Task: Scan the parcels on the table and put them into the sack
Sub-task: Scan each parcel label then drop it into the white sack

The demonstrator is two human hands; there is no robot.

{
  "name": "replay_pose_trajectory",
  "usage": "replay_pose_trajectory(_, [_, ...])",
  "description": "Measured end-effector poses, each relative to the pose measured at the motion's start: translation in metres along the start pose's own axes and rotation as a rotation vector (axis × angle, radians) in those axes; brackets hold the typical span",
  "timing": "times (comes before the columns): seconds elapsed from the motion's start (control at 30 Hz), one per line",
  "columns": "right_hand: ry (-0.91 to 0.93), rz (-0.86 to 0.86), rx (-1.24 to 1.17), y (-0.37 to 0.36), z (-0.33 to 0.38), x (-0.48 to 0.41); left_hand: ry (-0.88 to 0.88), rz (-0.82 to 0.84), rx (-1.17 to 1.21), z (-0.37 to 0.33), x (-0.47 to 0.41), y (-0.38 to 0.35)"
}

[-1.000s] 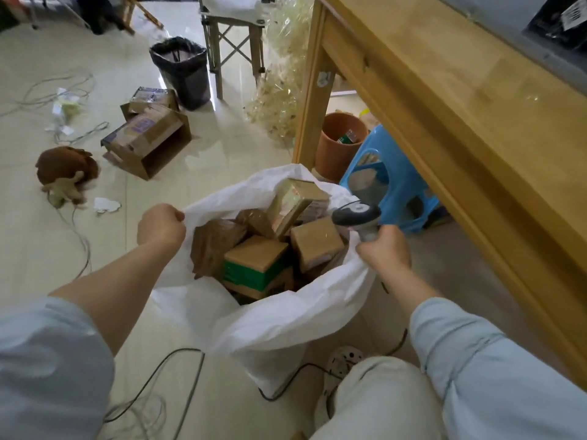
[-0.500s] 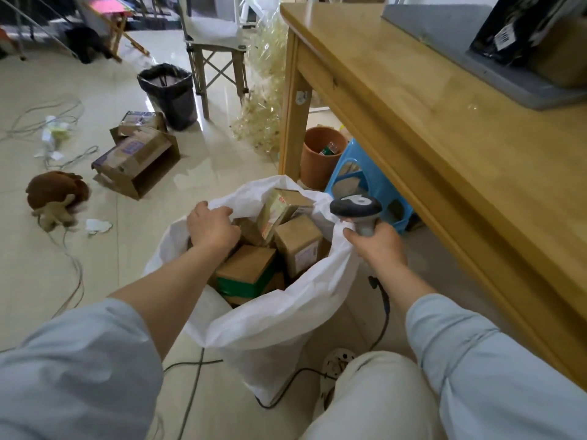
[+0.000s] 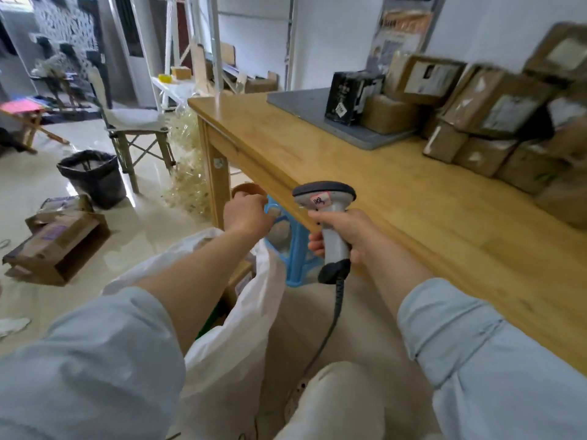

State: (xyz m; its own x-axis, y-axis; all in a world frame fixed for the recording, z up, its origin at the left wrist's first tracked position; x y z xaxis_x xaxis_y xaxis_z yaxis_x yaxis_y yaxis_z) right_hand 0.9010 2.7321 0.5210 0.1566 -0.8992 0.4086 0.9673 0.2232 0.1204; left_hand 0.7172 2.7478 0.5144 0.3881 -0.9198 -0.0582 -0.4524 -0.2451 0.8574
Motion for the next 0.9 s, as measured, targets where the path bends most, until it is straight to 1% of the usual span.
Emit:
replay_pose_trajectory(0.13, [0.093, -0.132, -0.17, 0.069, 0.025, 0.035, -0.153, 0.043, 0.104, -0.094, 0.018, 0.009])
replay_pose_trajectory(0.27, [0.115, -0.23, -0.31, 0.145, 0.03, 0.065, -0.319, 0.094, 0.171, -0.189, 0.045, 0.003])
replay_pose_trajectory(0.33, [0.112, -0.263, -0.363, 0.181, 0.029, 0.082, -0.379, 0.158, 0.201, -0.231, 0.059, -0.01])
replay_pose_trajectory(0.43, [0.119, -0.271, -0.528, 0.23, 0.032, 0.108, -0.457, 0.243, 0.197, -0.289, 0.078, -0.031])
replay_pose_trajectory(0.53, [0.161, -0.305, -0.714, 0.279, 0.042, 0.132, -0.54, 0.258, 0.137, -0.341, 0.095, -0.041])
replay_pose_trajectory(0.6, [0.2, -0.35, -0.739, 0.314, 0.052, 0.146, -0.589, 0.257, 0.141, -0.372, 0.103, -0.044])
replay_pose_trajectory(0.73, [0.285, -0.45, -0.777, 0.383, 0.075, 0.164, -0.647, 0.283, 0.235, -0.43, 0.105, -0.051])
replay_pose_trajectory(0.83, [0.317, -0.496, -0.827, 0.428, 0.086, 0.163, -0.647, 0.293, 0.301, -0.472, 0.094, -0.065])
replay_pose_trajectory(0.9, [0.314, -0.498, -0.805, 0.449, 0.089, 0.155, -0.627, 0.309, 0.347, -0.495, 0.085, -0.075])
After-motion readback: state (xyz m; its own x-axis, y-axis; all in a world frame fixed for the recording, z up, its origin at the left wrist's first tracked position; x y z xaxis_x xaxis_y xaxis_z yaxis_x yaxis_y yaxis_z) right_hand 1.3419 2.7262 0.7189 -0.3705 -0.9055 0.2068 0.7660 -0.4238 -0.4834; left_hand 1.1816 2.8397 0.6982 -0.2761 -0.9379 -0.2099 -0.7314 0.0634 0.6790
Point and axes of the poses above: each hand's wrist, its own x-axis away from the middle knuckle, its own y-axis out of the back of the hand, z = x × y, the point moved 7 cm from there along -x, towards the middle knuckle, and after that the axes turned 2 degrees about y, right-handed, at the moved point
